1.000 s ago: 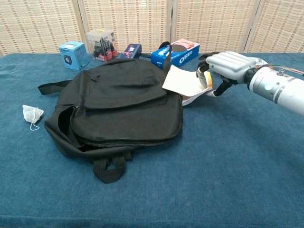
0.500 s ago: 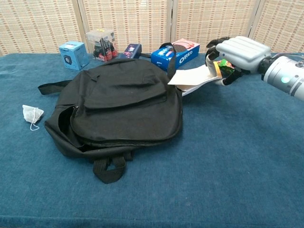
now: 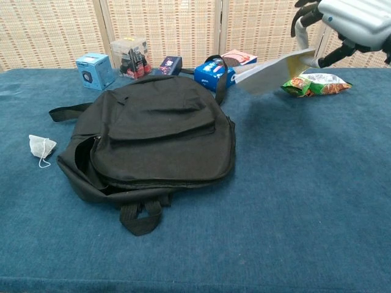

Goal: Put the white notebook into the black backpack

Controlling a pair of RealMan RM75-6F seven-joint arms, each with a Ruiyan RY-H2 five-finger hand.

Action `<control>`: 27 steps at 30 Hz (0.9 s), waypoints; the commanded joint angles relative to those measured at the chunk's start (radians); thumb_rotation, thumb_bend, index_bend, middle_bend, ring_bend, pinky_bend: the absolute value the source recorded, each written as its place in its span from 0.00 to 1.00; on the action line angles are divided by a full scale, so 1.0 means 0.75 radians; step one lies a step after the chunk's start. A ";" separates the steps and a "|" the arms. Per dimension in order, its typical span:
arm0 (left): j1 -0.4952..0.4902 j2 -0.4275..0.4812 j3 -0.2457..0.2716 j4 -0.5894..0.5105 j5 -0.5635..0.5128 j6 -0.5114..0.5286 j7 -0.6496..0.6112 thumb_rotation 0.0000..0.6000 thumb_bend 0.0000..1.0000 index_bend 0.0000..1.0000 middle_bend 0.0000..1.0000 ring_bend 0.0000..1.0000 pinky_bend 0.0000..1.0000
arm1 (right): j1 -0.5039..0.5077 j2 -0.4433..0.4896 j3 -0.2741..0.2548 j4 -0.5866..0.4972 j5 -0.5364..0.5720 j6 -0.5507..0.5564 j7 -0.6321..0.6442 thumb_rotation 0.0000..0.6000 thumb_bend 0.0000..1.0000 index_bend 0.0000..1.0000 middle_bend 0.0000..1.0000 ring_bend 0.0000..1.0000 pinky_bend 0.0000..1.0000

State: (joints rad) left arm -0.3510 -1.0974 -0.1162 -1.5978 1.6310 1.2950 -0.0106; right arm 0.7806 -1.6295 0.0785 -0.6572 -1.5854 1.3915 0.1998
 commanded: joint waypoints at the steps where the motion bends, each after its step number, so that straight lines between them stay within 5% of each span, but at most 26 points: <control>1: -0.071 -0.004 -0.010 -0.009 0.046 -0.058 -0.035 1.00 0.26 0.04 0.00 0.02 0.00 | -0.040 0.133 0.028 -0.175 0.001 0.074 -0.098 1.00 0.51 0.63 0.37 0.14 0.12; 14: -0.349 -0.107 0.006 -0.012 0.105 -0.350 -0.053 1.00 0.26 0.09 0.00 0.04 0.02 | -0.142 0.442 0.106 -0.615 0.037 0.152 -0.319 1.00 0.51 0.63 0.38 0.15 0.12; 27: -0.511 -0.253 0.025 0.001 0.023 -0.568 0.098 1.00 0.26 0.08 0.00 0.04 0.02 | -0.190 0.487 0.123 -0.674 0.034 0.141 -0.335 1.00 0.51 0.63 0.38 0.15 0.12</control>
State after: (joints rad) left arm -0.7160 -1.2704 -0.1035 -1.6049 1.6621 0.8937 0.0412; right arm 0.6381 -1.2637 0.1707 -1.1630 -1.5595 1.4977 -0.0516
